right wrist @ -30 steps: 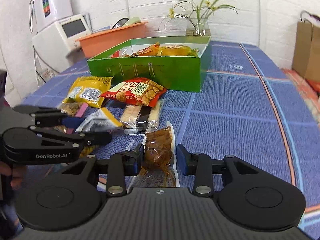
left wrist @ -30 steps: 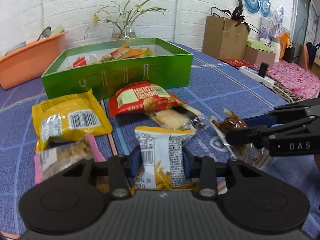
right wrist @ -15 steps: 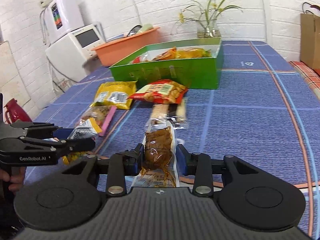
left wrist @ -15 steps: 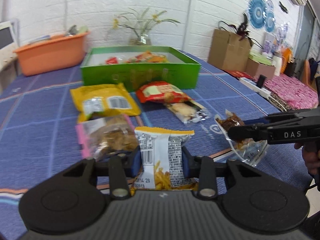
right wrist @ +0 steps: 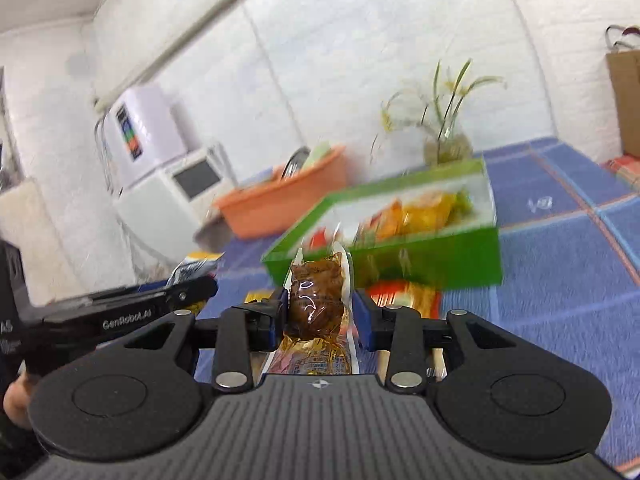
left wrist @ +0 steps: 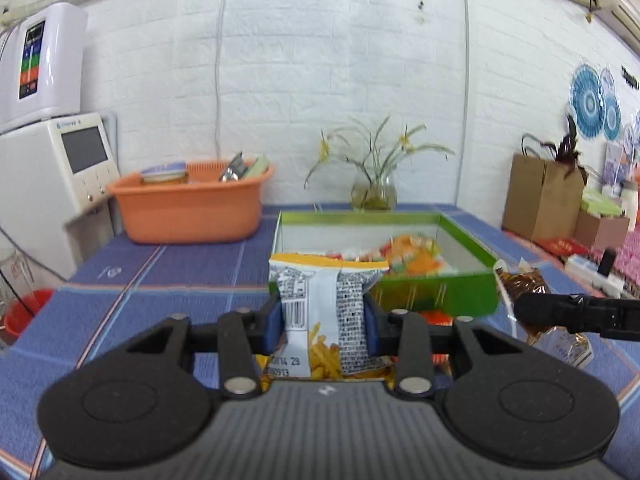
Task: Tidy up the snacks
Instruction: 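Carry both snacks over the green box and release them inside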
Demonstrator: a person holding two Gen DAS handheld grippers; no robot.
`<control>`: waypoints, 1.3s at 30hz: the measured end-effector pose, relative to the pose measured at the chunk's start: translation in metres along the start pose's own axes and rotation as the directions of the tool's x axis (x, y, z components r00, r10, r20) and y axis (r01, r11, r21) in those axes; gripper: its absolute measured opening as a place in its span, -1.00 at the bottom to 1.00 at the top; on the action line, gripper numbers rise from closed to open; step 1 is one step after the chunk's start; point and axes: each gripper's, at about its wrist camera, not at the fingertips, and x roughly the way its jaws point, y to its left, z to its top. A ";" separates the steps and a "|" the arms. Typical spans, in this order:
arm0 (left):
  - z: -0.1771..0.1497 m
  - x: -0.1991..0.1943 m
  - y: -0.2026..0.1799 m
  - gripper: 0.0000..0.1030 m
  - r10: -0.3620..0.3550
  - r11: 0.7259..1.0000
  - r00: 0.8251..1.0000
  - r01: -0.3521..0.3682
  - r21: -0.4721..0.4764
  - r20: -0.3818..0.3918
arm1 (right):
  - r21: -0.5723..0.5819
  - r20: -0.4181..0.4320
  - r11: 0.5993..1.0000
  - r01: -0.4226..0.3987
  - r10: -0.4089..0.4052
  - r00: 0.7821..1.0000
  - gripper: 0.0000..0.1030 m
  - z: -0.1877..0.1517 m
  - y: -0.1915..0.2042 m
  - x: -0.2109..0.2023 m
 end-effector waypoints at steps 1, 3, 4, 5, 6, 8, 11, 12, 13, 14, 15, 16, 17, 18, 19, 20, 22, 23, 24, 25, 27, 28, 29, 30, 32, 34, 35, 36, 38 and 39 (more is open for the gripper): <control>0.005 0.001 0.002 -0.29 0.001 1.000 1.000 -0.001 -0.015 0.019 | 0.006 0.028 1.000 0.009 -0.010 1.000 0.20 0.006 -0.001 -0.001; 0.014 0.005 0.004 -0.29 0.001 1.000 0.999 0.000 -0.029 0.036 | 0.012 0.076 1.000 0.023 -0.024 0.997 0.20 0.017 -0.003 -0.003; 0.018 0.007 0.005 -0.29 0.001 0.999 0.999 0.001 -0.033 0.042 | 0.010 0.102 1.000 0.029 -0.030 0.994 0.20 0.023 -0.004 -0.004; 0.022 0.010 0.006 -0.29 0.001 0.999 0.999 0.000 -0.035 0.046 | 0.000 0.124 0.999 0.039 -0.039 0.991 0.20 0.028 -0.003 -0.004; 0.026 0.012 0.005 -0.29 0.004 0.999 0.999 -0.002 -0.033 0.052 | -0.015 0.146 0.999 0.051 -0.048 0.988 0.20 0.035 -0.003 -0.004; 0.035 0.020 0.004 -0.29 0.002 1.000 0.998 0.000 -0.022 0.060 | -0.047 0.184 0.996 0.070 -0.061 0.981 0.20 0.046 0.000 0.000; 0.052 0.040 0.000 -0.29 0.003 1.000 0.997 -0.001 -0.021 0.080 | -0.088 0.213 0.991 0.099 -0.078 0.974 0.20 0.062 0.005 0.017; 0.058 0.048 -0.003 -0.29 0.009 1.000 0.996 -0.007 -0.023 0.089 | -0.102 0.217 0.988 0.120 -0.095 0.971 0.20 0.067 0.007 0.025; 0.064 0.056 -0.006 -0.29 0.010 1.000 0.995 -0.008 -0.026 0.095 | -0.114 0.220 0.983 0.142 -0.114 0.969 0.20 0.070 0.008 0.033; 0.071 0.064 -0.009 -0.29 0.013 1.000 0.995 -0.010 -0.027 0.100 | -0.131 0.218 0.978 0.161 -0.130 0.967 0.20 0.072 0.009 0.041; 0.077 0.072 -0.012 -0.29 0.017 1.000 0.995 -0.015 -0.021 0.103 | -0.144 0.214 0.973 0.179 -0.146 0.966 0.20 0.074 0.010 0.048; 0.082 0.080 -0.015 -0.29 0.020 1.000 0.994 -0.019 -0.010 0.105 | -0.162 0.203 0.967 0.196 -0.162 0.966 0.21 0.075 0.010 0.056; 0.085 0.088 -0.020 -0.29 0.033 0.999 0.993 -0.033 0.000 0.112 | -0.179 0.193 0.961 0.210 -0.175 0.965 0.21 0.075 0.009 0.063; 0.087 0.095 -0.023 -0.29 0.044 0.999 0.992 -0.044 0.003 0.116 | -0.189 0.188 0.955 0.230 -0.195 0.963 0.21 0.074 0.008 0.068; 0.086 0.101 -0.025 -0.29 0.049 0.999 0.992 -0.050 0.003 0.114 | -0.200 0.182 0.947 0.252 -0.217 0.959 0.21 0.071 0.007 0.073; 0.084 0.108 -0.025 -0.29 0.049 0.999 0.993 -0.048 -0.010 0.110 | -0.201 0.187 0.940 0.275 -0.239 0.953 0.21 0.068 0.006 0.077; 0.077 0.121 -0.024 -0.29 0.042 0.998 0.995 -0.038 -0.051 0.093 | -0.204 0.190 0.931 0.301 -0.264 0.946 0.21 0.061 0.003 0.083; 0.072 0.126 -0.023 -0.29 0.038 0.998 0.995 -0.033 -0.057 0.091 | -0.216 0.182 0.929 0.301 -0.265 0.947 0.21 0.059 0.001 0.087; 0.068 0.132 -0.023 -0.29 0.044 0.997 0.995 -0.038 -0.062 0.089 | -0.224 0.174 0.926 0.303 -0.268 0.947 0.21 0.059 -0.001 0.091; 0.065 0.140 -0.024 -0.29 0.061 0.996 0.995 -0.055 -0.067 0.078 | -0.225 0.173 0.923 0.312 -0.277 0.945 0.21 0.060 -0.002 0.097; 0.064 0.152 -0.024 -0.29 0.065 0.996 0.996 -0.061 -0.067 0.056 | -0.225 0.184 0.916 0.332 -0.295 0.938 0.21 0.062 -0.004 0.108; 0.063 0.156 -0.024 -0.29 0.065 0.995 0.996 -0.061 -0.074 0.056 | -0.229 0.190 0.910 0.345 -0.306 0.933 0.21 0.062 -0.005 0.114; 0.062 0.160 -0.024 -0.29 0.071 0.995 0.996 -0.067 -0.070 0.056 | -0.238 0.202 0.904 0.356 -0.312 0.928 0.21 0.062 -0.005 0.120; 0.059 0.163 -0.025 -0.29 0.081 0.995 0.995 -0.078 -0.058 0.059 | -0.245 0.218 0.899 0.363 -0.314 0.924 0.21 0.061 -0.005 0.123; 0.055 0.168 -0.026 -0.29 0.090 0.996 0.995 -0.088 -0.031 0.053 | -0.275 0.246 0.885 0.375 -0.312 0.918 0.21 0.053 -0.006 0.126; 0.052 0.172 -0.025 -0.28 0.091 0.995 0.995 -0.090 -0.034 0.036 | -0.314 0.232 0.873 0.372 -0.310 0.922 0.21 0.050 -0.007 0.129; 0.051 0.173 -0.026 -0.28 0.092 0.995 0.995 -0.091 -0.034 0.032 | -0.300 0.235 0.879 0.372 -0.310 0.921 0.21 0.050 -0.009 0.129; 0.050 0.174 -0.027 -0.28 0.093 0.995 0.995 -0.092 -0.023 0.029 | -0.281 0.234 0.887 0.367 -0.307 0.922 0.21 0.050 -0.012 0.129; 0.047 0.176 -0.031 -0.28 0.095 0.996 0.995 -0.095 0.000 0.024 | -0.260 0.220 0.902 0.344 -0.292 0.931 0.21 0.053 -0.017 0.128; 0.046 0.177 -0.032 -0.28 0.092 0.996 0.996 -0.092 0.003 0.020 | -0.256 0.217 0.905 0.340 -0.289 0.932 0.21 0.053 -0.018 0.128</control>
